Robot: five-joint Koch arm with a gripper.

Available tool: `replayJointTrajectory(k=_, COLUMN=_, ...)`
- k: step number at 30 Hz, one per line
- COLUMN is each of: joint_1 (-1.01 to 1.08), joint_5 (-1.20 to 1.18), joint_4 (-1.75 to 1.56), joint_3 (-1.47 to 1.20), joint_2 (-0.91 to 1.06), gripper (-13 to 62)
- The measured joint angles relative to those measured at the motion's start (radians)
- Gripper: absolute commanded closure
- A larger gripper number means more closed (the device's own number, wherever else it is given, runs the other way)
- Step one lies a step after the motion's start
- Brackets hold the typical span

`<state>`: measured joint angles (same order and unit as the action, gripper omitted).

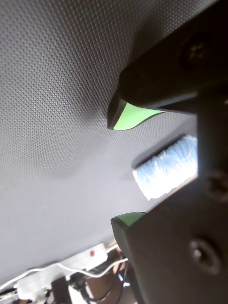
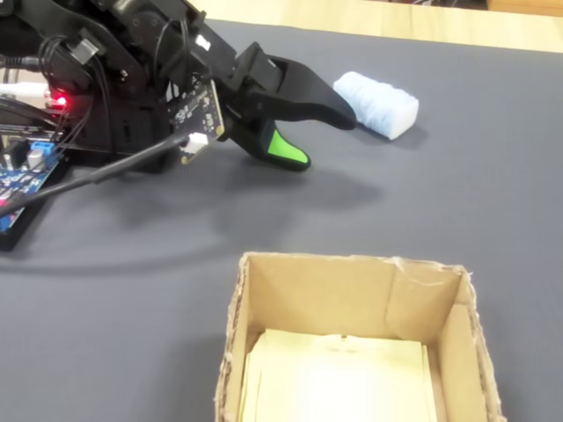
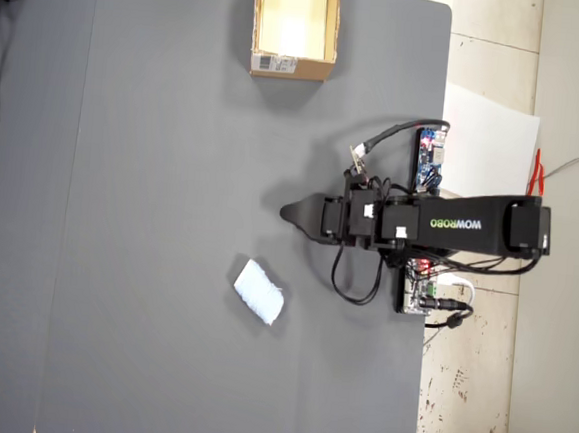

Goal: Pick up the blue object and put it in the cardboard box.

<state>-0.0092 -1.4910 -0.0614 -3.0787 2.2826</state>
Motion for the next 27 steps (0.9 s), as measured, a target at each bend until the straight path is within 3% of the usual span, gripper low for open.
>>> replayJointTrajectory(k=27, joint_1=0.046, joint_5=-0.112, joint_4=0.006, joint_3=-0.005, joint_2=0.0, gripper=14.9)
